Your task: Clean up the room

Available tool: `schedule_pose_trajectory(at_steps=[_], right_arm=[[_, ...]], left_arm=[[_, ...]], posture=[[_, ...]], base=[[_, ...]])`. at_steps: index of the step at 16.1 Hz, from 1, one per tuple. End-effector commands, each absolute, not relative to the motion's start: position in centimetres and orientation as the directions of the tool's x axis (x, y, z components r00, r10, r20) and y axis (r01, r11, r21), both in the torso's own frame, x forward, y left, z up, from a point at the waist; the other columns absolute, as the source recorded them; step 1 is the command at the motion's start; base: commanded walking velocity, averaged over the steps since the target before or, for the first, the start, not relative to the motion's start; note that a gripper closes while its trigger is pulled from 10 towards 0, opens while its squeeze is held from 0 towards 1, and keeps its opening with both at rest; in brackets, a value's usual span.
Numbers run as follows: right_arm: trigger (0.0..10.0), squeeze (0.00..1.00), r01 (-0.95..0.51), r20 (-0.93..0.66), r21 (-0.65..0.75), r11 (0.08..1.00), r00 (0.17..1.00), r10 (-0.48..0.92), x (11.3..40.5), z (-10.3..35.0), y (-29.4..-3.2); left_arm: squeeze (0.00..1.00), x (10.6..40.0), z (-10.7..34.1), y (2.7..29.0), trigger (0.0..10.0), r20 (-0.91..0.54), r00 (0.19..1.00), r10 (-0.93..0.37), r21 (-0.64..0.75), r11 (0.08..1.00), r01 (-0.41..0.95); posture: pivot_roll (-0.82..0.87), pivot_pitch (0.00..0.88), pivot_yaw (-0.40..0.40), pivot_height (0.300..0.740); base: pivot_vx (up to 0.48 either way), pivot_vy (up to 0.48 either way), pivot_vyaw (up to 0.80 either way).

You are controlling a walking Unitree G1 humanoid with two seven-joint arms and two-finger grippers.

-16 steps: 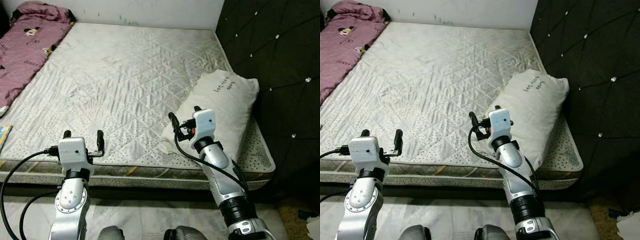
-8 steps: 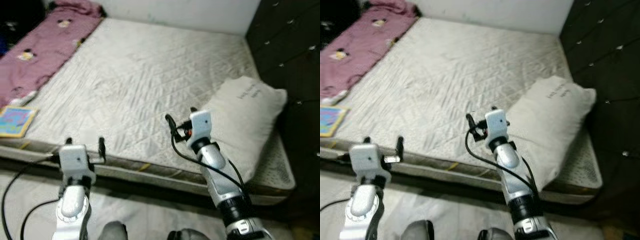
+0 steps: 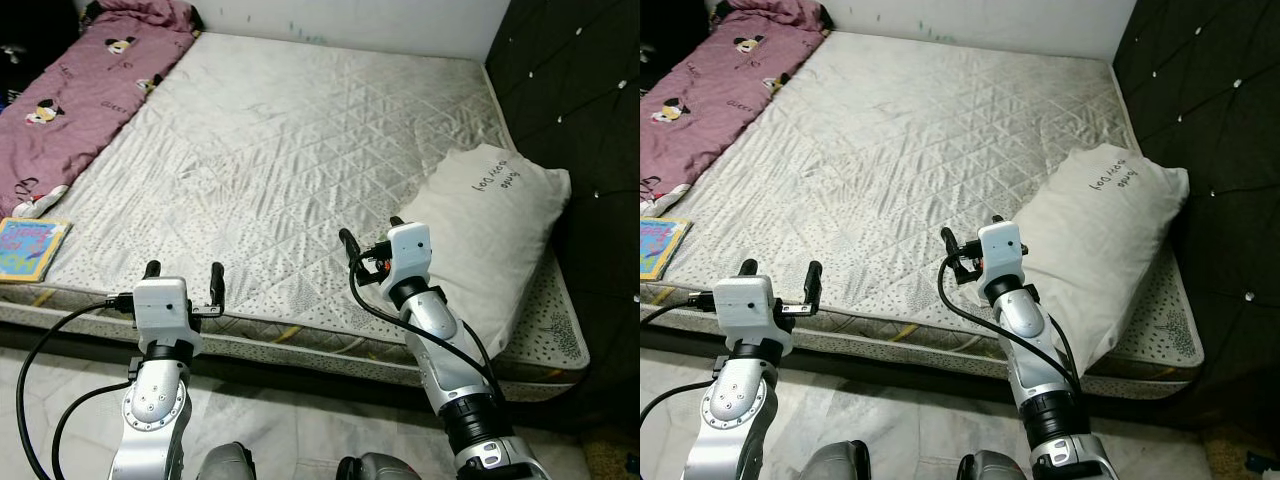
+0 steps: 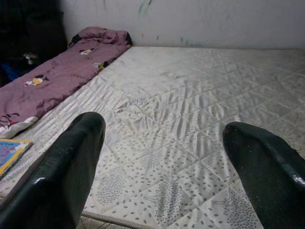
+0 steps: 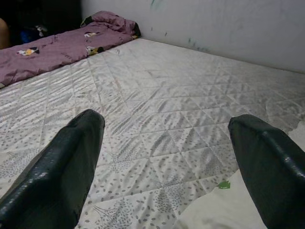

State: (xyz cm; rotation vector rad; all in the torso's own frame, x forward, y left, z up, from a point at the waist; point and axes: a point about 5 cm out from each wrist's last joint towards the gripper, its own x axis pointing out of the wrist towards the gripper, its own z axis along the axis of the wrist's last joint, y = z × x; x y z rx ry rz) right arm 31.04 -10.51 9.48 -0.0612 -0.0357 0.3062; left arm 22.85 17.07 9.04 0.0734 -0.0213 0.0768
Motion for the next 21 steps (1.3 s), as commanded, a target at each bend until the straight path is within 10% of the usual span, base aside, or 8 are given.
schedule_pose_trajectory(at_steps=[1,21], right_arm=[[10.0,0.0,-0.304,0.031,-0.069,0.95,0.951,0.306,31.23,9.7,-10.51],[10.0,0.0,-0.295,0.017,-0.077,0.952,0.955,0.297,31.0,9.41,-10.64]], left_arm=[[0.0,22.69,8.95,17.08,10.0,0.014,0.997,0.082,0.076,0.994,-0.083],[0.0,22.81,9.34,16.36,10.0,0.038,0.999,0.026,0.056,0.998,-0.028]], posture=[[-0.02,0.101,-0.036,0.74],[-0.03,0.111,-0.024,0.74]], base=[[0.0,0.0,0.0],[0.0,-0.251,0.0]])
